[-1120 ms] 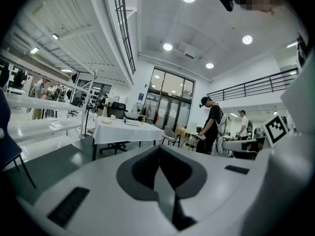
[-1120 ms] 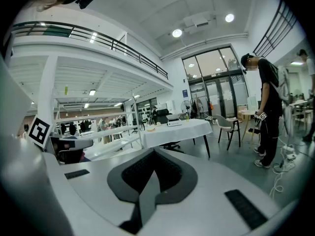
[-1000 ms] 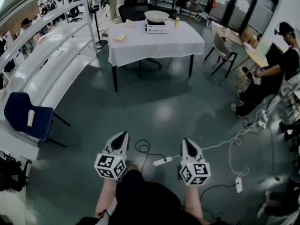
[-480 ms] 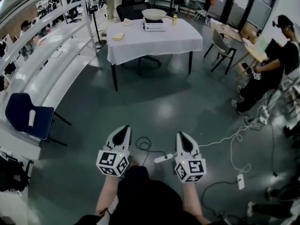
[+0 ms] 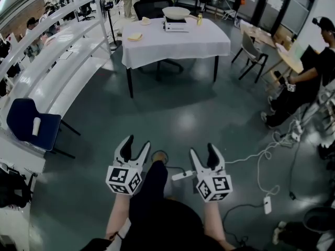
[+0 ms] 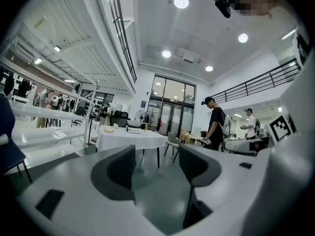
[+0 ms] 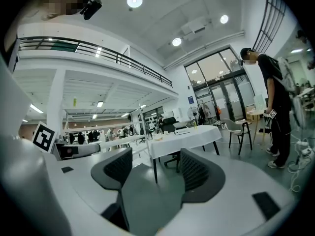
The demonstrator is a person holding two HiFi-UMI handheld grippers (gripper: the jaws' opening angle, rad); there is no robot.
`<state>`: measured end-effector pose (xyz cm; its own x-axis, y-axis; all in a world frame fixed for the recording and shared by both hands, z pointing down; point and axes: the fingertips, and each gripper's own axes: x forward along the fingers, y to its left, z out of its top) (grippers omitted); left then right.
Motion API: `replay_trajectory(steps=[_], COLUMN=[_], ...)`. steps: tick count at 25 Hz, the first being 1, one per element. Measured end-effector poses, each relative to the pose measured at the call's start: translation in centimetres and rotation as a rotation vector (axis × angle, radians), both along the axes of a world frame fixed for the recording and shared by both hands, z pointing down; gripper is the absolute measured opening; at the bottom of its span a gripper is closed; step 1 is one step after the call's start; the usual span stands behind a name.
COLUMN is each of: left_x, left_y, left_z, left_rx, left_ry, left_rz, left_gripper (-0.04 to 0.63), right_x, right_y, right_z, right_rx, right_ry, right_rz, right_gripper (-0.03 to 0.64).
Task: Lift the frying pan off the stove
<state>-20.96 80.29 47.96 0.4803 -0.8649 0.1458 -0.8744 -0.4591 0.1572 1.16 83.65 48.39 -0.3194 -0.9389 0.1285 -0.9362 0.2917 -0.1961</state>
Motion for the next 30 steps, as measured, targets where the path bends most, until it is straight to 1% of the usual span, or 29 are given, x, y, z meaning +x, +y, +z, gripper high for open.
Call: replay_trajectory(steps=[5, 10, 14, 19, 23, 27, 30], left_x=[0.7, 1.9, 1.8, 2.5, 3.0, 2.9, 2.5], left_y=[-2.4, -7.2, -12.4, -18.8, -22.8, -26.3, -28.5], left_z=[0.6, 0.9, 0.6, -0.8, -1.4, -1.3, -1.1], left_rx=[-0.022, -0.048, -0.048, -0.031, -0.011, -0.023, -0.019], left_ry=[-0.001, 0.003, 0.021, 0.02, -0.005, 0.012, 0.006], left_rz=[0.011, 0.041, 0.034, 0.042, 0.069, 0.087, 0.09], left_gripper=[0.261, 0.261, 0.261, 0.261, 0.261, 0.261, 0.261], right_x=[0.3, 1.1, 1.4, 2.5, 2.5, 2.1, 1.9], right_y=[-2.2, -6.5, -11.4, -17.0, -21.4, -25.1, -27.3], right_z=[0.2, 0.7, 0.1, -1.3, -1.9, -2.1, -2.0], right_rx=[-0.001, -0.024, -0.013, 0.005, 0.009, 0.008, 0.006], right_ry=[0.018, 0.001, 0.027, 0.036, 0.044, 0.049, 0.055], right_rz=[-0.006, -0.003, 0.001, 0.025, 0.044, 0.057, 0.065], right_gripper=[0.278, 0.278, 0.278, 0.278, 0.278, 0.278, 0.278])
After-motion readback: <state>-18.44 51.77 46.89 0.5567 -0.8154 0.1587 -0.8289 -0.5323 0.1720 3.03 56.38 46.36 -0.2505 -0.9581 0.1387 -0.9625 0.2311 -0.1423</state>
